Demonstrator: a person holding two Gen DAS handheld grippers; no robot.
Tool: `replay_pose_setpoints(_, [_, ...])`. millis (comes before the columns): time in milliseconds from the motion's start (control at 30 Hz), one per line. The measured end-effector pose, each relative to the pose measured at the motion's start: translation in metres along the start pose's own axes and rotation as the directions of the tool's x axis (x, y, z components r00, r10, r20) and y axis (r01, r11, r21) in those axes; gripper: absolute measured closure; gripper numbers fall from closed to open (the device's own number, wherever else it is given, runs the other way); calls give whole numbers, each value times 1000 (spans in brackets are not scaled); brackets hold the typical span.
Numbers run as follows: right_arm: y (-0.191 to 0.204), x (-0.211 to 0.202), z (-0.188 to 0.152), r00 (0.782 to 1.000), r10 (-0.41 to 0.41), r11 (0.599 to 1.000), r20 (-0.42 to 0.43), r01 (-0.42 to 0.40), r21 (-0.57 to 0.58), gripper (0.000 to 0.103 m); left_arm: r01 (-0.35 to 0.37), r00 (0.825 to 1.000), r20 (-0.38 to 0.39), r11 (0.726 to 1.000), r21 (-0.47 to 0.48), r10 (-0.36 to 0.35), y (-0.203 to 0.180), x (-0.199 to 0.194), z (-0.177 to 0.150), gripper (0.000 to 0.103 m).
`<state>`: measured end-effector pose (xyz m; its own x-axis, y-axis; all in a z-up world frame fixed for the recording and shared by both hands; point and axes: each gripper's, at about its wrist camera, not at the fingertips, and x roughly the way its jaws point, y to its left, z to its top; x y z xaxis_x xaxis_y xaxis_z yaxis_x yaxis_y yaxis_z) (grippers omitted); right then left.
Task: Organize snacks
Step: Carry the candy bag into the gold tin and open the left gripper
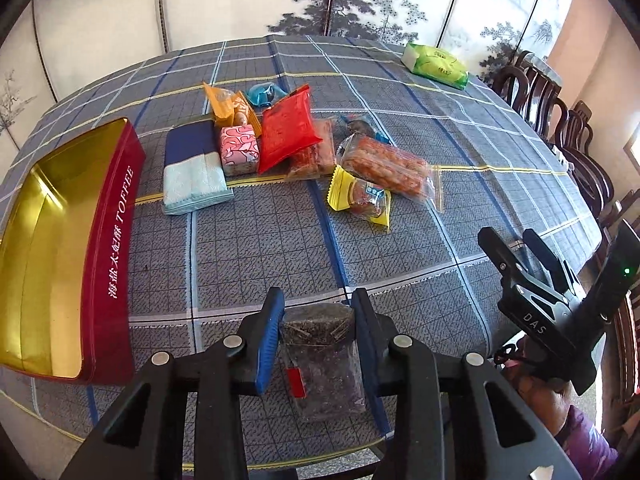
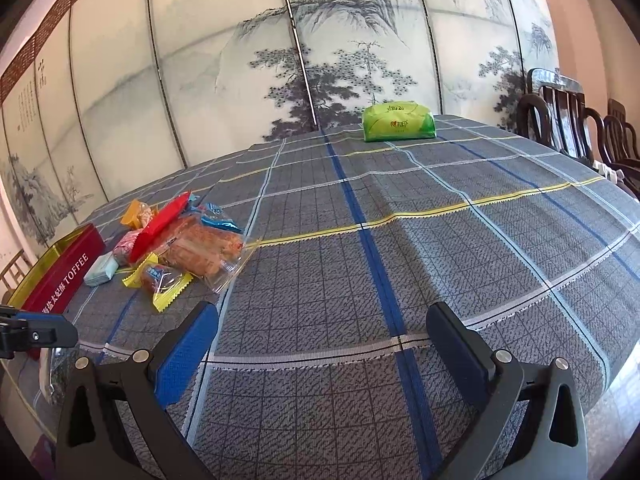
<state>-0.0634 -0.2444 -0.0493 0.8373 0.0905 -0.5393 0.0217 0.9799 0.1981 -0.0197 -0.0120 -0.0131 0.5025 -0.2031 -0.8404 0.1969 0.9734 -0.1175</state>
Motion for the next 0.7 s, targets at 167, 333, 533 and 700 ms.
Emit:
replay_pose_setpoints(167, [-1, 0, -1, 1000, 4, 1000, -7, -4, -15, 0, 4, 1000, 18, 1000, 4, -4, 7, -3, -1, 72])
replay_pose_setpoints(333, [6, 1, -3, 1000, -19, 999, -10, 19, -41, 0, -50, 996, 82, 996, 76, 44, 0, -15, -7, 57])
replay_pose_setpoints(533, [15, 3, -5, 1000, -19, 996, -20, 17, -89, 0, -54, 991, 124, 997, 58, 46, 6, -22, -11, 27])
replay_pose_setpoints(700, [16, 3, -5, 1000, -18, 996, -20, 16, -87, 0, -64, 996, 73, 996, 68, 59, 4, -5, -16, 30])
